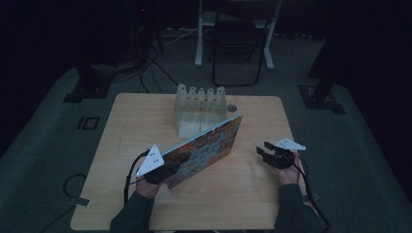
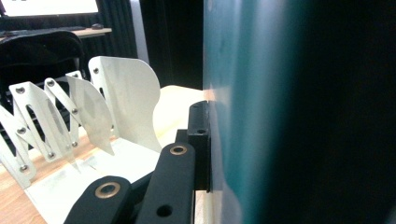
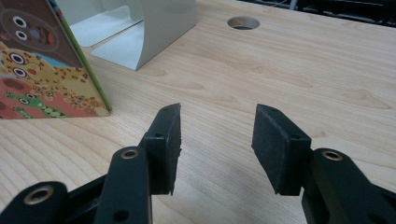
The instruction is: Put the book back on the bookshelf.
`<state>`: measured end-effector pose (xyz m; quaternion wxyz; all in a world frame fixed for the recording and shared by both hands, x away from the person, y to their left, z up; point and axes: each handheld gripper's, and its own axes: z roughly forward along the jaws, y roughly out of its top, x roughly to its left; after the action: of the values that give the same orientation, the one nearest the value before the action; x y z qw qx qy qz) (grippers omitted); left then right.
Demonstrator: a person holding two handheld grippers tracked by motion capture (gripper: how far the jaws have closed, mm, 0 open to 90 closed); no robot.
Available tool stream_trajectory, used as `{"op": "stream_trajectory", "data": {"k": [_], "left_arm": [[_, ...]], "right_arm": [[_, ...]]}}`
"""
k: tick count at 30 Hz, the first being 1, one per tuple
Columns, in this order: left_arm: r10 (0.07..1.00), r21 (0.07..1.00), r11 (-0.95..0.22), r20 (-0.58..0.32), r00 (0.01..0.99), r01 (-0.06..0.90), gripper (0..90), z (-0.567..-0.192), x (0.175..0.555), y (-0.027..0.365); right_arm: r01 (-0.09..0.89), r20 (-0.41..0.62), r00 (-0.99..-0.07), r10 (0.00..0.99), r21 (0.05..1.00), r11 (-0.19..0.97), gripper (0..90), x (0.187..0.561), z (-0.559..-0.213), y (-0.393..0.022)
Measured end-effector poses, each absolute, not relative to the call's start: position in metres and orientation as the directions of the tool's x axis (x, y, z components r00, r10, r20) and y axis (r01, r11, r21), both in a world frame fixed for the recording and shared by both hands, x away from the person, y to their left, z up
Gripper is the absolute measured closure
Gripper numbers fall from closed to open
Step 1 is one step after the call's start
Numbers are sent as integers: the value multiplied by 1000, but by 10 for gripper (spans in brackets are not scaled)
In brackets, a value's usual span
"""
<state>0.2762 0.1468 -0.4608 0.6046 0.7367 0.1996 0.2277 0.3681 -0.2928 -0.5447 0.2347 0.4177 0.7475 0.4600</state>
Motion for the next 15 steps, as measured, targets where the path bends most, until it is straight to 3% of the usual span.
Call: {"op": "stream_trajectory", "data": {"k": [15], "left_arm": [[598, 983, -180, 91, 796, 22, 813, -462, 273, 150]], "right_arm": [[419, 47, -533, 845, 882, 215, 517, 368, -549, -297]]}}
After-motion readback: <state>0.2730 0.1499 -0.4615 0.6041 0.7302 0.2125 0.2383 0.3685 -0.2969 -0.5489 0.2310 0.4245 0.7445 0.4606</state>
